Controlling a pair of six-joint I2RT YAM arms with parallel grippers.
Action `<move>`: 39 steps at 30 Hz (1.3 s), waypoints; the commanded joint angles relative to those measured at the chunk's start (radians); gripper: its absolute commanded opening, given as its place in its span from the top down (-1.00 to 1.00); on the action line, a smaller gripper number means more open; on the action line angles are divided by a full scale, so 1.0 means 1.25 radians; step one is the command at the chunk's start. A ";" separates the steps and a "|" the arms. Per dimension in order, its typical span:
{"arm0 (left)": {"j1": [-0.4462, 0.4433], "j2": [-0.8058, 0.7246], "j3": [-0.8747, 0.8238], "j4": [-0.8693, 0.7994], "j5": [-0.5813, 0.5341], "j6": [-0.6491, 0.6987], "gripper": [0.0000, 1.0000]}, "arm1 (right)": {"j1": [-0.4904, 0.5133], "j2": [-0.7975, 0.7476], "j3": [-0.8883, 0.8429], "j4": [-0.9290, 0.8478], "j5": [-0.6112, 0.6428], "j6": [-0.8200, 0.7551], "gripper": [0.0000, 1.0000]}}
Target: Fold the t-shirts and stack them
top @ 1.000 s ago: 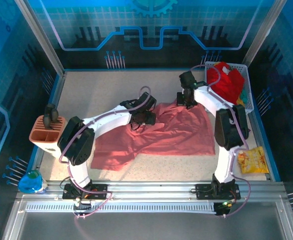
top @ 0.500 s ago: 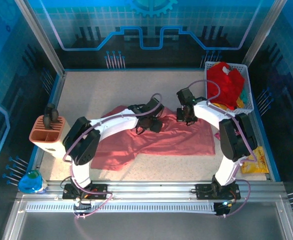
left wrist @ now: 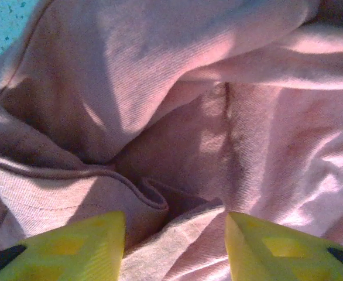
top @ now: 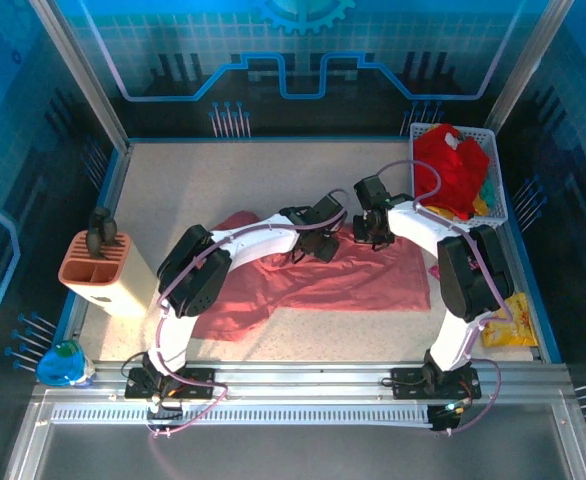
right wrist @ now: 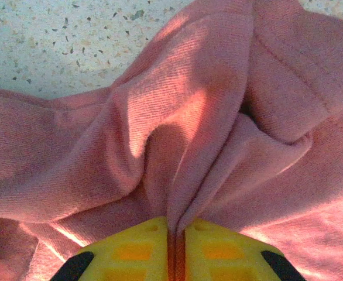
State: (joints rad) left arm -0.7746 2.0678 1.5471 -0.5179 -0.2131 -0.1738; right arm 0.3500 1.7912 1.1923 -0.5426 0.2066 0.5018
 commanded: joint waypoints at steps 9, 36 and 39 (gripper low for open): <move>-0.003 -0.022 -0.049 0.027 -0.016 -0.011 0.83 | -0.033 -0.026 0.005 0.006 -0.041 0.009 0.67; 0.098 -0.399 -0.378 0.027 0.013 -0.107 1.00 | 0.022 -0.111 -0.124 -0.026 -0.082 0.018 0.55; 0.145 -0.480 -0.393 -0.025 -0.025 -0.134 1.00 | 0.031 -0.147 -0.163 -0.037 -0.069 0.013 0.29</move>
State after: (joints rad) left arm -0.6384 1.5764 1.0679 -0.5014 -0.2050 -0.2764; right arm 0.3737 1.6608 1.0222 -0.5533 0.1215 0.5156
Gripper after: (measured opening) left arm 0.063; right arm 0.339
